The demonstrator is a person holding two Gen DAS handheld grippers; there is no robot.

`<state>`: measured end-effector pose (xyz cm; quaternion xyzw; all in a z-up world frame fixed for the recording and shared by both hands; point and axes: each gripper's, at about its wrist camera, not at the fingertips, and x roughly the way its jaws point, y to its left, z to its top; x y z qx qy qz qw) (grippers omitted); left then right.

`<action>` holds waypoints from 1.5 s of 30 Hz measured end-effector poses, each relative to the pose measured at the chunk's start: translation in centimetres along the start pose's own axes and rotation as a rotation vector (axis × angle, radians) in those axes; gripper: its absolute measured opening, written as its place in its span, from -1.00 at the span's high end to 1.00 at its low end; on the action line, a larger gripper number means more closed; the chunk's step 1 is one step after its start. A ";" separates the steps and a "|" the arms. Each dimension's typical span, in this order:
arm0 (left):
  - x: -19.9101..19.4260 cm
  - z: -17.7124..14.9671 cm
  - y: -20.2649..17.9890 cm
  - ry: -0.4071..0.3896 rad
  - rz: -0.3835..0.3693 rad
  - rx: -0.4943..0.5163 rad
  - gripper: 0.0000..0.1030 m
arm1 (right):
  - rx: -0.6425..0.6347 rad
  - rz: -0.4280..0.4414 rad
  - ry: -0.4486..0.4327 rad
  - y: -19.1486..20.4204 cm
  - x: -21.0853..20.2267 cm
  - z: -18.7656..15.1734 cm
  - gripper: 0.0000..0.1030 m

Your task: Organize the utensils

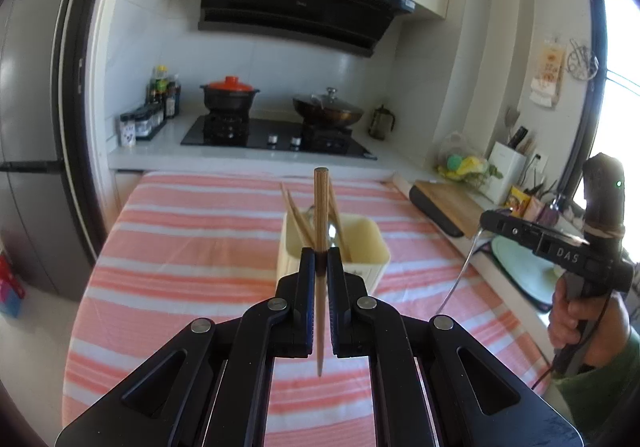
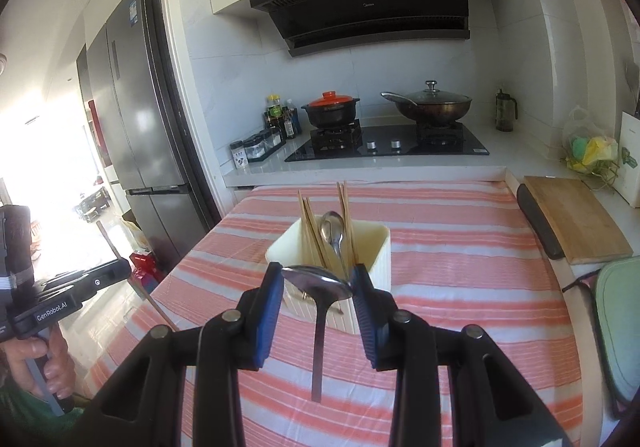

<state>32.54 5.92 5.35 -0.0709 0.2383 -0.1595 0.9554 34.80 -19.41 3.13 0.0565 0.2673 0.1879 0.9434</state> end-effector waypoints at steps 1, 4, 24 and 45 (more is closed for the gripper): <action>0.2 1.4 -0.2 -0.022 0.002 0.007 0.91 | -0.003 0.005 -0.004 -0.1 0.3 1.2 0.32; 1.6 5.3 -0.4 -0.081 0.006 0.015 0.91 | -0.017 0.008 -0.028 -0.2 1.5 4.7 0.32; 21.7 2.8 2.7 0.204 0.066 -0.085 0.15 | 0.009 -0.005 0.289 -3.9 22.1 3.5 0.31; -1.0 -7.1 -6.0 0.054 0.249 0.091 -0.99 | -0.010 -0.226 -0.073 3.3 -4.9 -4.7 -1.00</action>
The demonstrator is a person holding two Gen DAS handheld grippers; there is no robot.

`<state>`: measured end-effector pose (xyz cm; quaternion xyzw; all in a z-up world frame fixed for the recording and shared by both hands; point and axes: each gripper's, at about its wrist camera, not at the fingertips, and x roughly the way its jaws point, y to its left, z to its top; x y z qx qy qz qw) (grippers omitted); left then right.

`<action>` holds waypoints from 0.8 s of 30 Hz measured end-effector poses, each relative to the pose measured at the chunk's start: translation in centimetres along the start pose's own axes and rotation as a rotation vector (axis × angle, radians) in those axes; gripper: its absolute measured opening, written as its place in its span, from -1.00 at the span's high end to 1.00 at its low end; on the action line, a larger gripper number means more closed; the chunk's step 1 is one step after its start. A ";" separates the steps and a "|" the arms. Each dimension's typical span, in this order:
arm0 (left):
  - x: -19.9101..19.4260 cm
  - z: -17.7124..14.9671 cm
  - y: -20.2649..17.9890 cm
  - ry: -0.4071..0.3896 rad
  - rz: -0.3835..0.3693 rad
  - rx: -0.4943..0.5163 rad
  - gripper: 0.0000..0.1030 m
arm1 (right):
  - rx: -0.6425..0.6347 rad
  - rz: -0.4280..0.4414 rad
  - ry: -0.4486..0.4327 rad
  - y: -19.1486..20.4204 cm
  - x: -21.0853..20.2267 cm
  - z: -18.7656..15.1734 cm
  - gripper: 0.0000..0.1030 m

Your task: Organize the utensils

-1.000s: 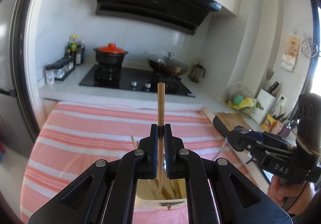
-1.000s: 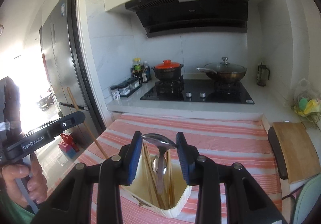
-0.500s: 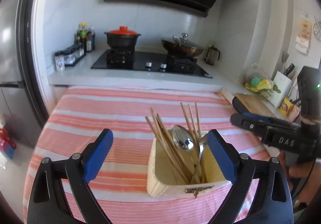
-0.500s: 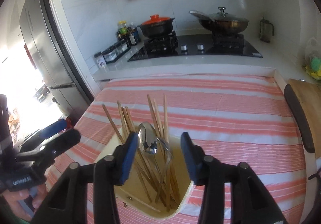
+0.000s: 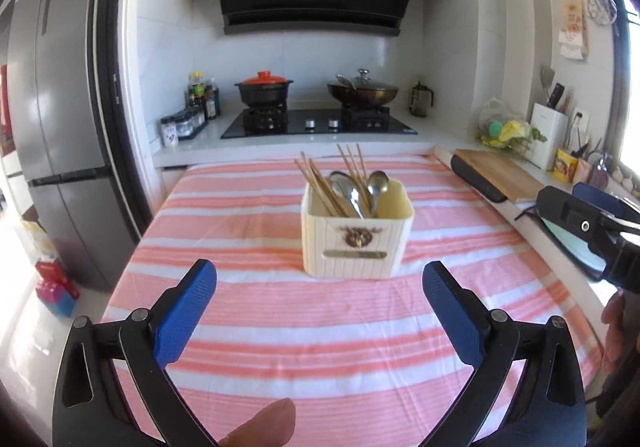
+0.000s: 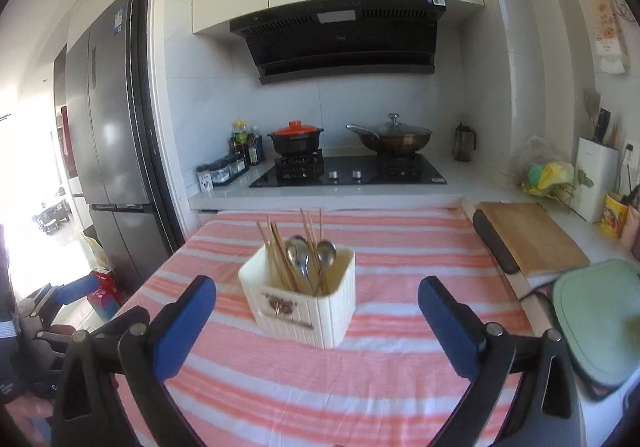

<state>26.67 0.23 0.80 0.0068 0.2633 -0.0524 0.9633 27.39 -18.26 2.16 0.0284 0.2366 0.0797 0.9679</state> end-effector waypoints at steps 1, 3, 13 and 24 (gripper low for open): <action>-0.6 -0.4 -0.4 0.007 0.015 0.007 -0.99 | -0.006 -0.018 0.002 0.3 -0.9 -0.7 -1.00; -2.0 -0.9 -0.9 -0.009 0.066 0.018 -0.99 | -0.020 -0.038 -0.012 0.5 -2.8 -1.7 -1.00; -5.8 -1.4 -1.0 -0.022 0.146 -0.002 -0.99 | -0.034 -0.059 -0.052 1.0 -7.8 -3.3 -1.00; -7.5 -1.7 -0.6 0.005 0.163 -0.023 -0.99 | -0.062 0.007 0.013 2.9 -8.9 -3.6 -1.00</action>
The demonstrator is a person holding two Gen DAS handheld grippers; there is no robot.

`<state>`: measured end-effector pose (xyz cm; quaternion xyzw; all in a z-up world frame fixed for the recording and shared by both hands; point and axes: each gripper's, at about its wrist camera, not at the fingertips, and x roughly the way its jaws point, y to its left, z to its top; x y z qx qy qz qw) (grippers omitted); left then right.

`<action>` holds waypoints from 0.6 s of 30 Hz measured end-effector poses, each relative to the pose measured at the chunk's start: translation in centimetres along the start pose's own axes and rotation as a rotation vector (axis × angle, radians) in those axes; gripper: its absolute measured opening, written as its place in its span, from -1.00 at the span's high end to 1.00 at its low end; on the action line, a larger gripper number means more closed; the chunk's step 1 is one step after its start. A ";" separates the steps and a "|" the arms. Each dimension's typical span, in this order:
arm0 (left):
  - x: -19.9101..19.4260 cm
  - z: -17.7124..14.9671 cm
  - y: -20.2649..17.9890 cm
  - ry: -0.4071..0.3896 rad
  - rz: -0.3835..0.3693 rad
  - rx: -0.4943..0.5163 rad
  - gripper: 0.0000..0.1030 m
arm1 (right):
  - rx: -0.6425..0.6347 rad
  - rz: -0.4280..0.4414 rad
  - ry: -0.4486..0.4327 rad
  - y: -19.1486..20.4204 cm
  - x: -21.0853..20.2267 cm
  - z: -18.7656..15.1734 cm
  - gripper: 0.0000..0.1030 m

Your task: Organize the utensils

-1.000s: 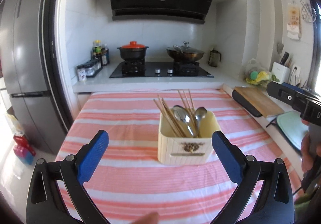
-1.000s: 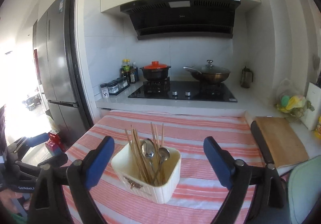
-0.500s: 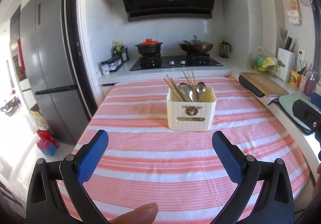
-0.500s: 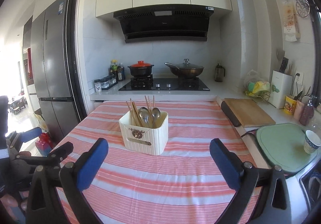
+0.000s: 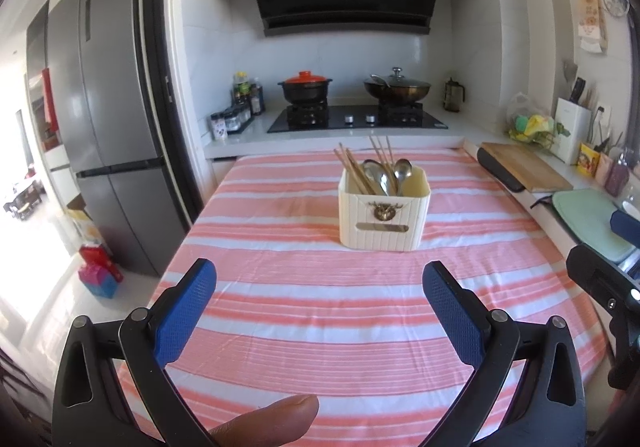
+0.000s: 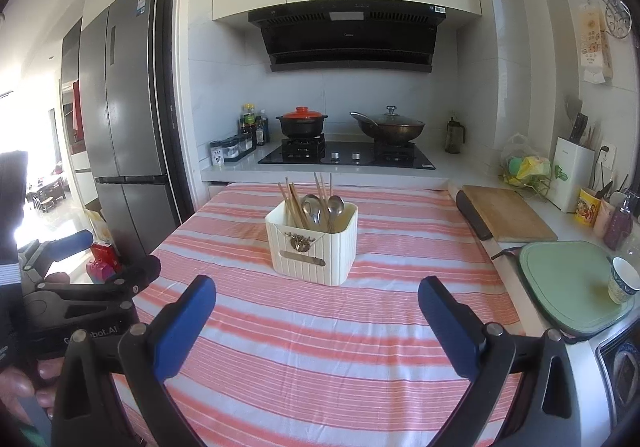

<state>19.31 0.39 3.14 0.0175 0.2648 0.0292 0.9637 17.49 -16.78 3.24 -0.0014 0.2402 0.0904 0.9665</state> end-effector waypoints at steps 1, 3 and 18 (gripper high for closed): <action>-0.1 0.0 0.1 -0.001 0.001 -0.004 -0.99 | -0.003 0.001 -0.002 0.1 -0.3 0.0 -1.00; -0.3 0.0 0.3 -0.003 0.006 -0.007 -0.99 | -0.013 -0.003 -0.006 0.3 -0.7 0.2 -1.00; -0.8 0.4 1.7 -0.007 0.007 -0.038 -0.99 | 0.000 0.036 0.013 0.8 -1.0 0.7 -1.00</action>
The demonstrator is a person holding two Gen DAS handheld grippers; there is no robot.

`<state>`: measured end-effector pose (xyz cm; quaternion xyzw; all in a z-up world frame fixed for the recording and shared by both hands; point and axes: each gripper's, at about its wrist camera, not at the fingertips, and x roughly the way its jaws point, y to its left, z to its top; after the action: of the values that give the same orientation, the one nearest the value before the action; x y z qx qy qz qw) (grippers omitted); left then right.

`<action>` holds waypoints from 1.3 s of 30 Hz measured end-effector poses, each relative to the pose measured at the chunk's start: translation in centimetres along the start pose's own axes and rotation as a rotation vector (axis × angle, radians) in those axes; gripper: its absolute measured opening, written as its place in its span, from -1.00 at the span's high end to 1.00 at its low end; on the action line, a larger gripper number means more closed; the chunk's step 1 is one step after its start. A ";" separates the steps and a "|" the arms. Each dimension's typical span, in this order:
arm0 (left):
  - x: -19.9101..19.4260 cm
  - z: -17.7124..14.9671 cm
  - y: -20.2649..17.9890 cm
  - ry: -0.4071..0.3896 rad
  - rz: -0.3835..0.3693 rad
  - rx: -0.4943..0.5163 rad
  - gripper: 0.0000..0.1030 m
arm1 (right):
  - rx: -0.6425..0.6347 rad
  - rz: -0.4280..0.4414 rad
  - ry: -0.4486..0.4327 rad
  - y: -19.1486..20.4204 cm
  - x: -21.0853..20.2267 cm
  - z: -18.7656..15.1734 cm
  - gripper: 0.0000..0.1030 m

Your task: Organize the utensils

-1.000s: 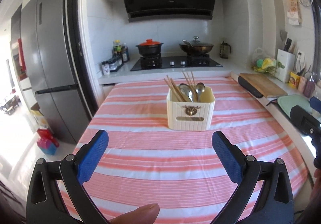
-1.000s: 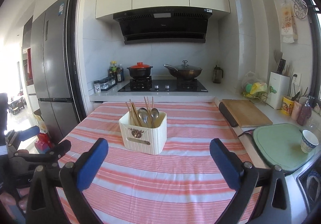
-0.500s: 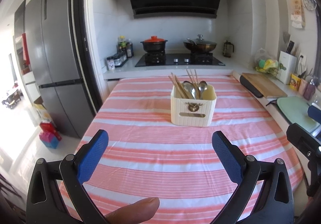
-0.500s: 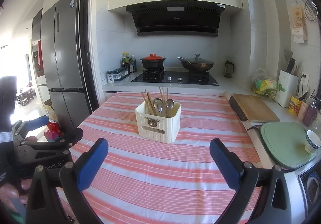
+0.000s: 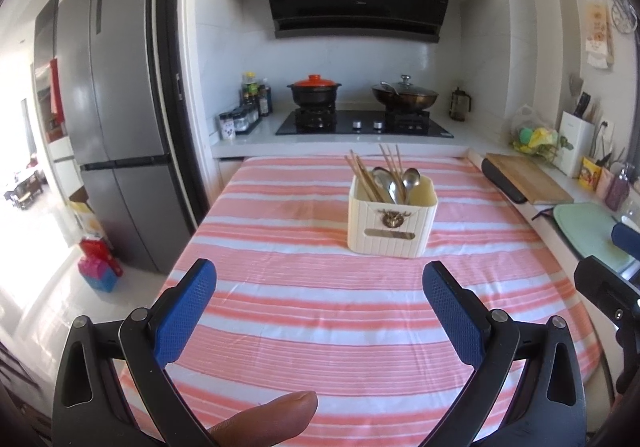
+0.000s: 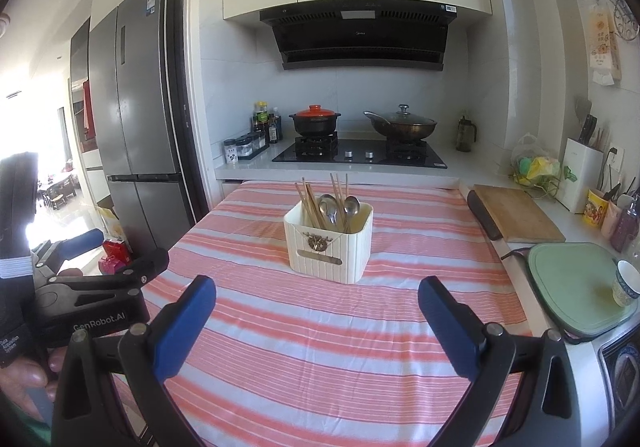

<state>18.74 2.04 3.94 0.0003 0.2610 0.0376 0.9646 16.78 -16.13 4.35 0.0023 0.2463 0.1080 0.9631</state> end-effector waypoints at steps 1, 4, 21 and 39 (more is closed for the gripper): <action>0.0 0.0 0.0 0.001 0.002 -0.001 -0.99 | 0.000 0.001 0.000 0.0 0.0 0.0 -1.00; 0.1 0.1 0.0 0.001 0.012 0.004 -0.99 | 0.002 0.006 0.001 0.1 0.0 0.1 -1.00; 0.4 -0.3 0.1 0.021 0.031 0.007 -0.99 | -0.013 0.030 0.011 0.6 -0.1 0.2 -1.00; 0.5 -0.4 0.2 0.027 0.035 0.014 -0.99 | -0.017 0.038 0.022 0.8 -0.1 0.0 -1.00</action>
<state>18.99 2.25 3.35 0.0109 0.2743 0.0528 0.9601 16.55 -15.39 4.40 -0.0025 0.2557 0.1285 0.9582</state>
